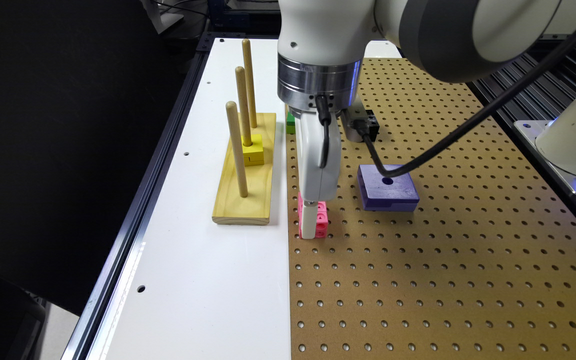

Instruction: Pick up pink block.

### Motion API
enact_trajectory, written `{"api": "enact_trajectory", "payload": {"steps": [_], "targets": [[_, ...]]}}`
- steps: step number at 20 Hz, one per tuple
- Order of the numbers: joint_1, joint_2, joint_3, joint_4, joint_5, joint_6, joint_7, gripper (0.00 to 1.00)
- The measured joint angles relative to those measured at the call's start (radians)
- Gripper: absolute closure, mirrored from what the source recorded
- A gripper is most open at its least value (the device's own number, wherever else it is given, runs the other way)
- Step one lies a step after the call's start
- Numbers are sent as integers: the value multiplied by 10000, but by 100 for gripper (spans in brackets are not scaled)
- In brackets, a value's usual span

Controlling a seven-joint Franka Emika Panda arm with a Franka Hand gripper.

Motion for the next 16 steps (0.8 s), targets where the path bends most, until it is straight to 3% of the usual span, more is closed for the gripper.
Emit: {"api": "enact_trajectory", "payload": {"steps": [2, 5, 6, 16], "targets": [[1, 211, -16, 3, -29, 153, 0, 0], [7, 411, -41, 38, -161, 359, 70, 0], [7, 409, -42, 35, -174, 358, 81, 100], [4, 407, -56, 34, -174, 351, 81, 100]]}}
